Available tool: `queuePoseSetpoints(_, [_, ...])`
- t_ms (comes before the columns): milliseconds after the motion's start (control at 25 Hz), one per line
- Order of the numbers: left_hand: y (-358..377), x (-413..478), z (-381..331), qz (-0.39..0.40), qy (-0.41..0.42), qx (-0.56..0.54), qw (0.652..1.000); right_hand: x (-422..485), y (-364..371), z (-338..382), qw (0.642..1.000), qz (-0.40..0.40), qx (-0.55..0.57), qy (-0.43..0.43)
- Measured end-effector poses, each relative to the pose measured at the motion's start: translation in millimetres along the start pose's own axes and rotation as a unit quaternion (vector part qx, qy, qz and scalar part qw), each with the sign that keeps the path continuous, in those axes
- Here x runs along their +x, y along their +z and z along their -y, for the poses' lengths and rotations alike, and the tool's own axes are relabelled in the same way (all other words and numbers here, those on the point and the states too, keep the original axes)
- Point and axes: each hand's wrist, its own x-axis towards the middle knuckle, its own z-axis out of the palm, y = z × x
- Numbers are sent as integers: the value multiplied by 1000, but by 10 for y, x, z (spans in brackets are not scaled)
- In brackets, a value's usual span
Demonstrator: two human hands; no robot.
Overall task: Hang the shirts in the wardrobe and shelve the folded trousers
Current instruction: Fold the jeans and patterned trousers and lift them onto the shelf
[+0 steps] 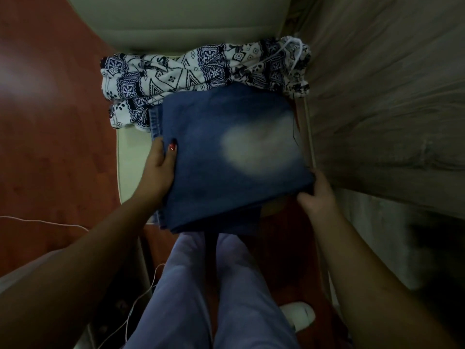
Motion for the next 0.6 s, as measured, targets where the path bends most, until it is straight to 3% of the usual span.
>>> queuePoseSetpoints(40, [-72,33,-6,6,-3,-9,1000,-100,-20,-44,999,20,-4,-39])
queuePoseSetpoints(80, [-150,76,22,5,-12,1,1000,-239,8,-44,996,33,65,-42])
queuePoseSetpoints(160, [-301,157,125,-4,-19,89,996,-258,9,-149,978,60,202,0])
queuePoseSetpoints(280, [-410,253,264,-3,-38,222,974,-312,55,-238,976,6,195,-100])
queuePoseSetpoints(440, [-445,283,217,9,-71,226,972,-564,163,-150,948,-59,46,-310])
queuePoseSetpoints(520, [-495,251,180,-11,-69,204,977,-729,263,-194,901,-68,-106,-415])
queuePoseSetpoints(600, [-533,227,122,-42,-41,167,984,-814,351,-306,823,-88,-272,-491])
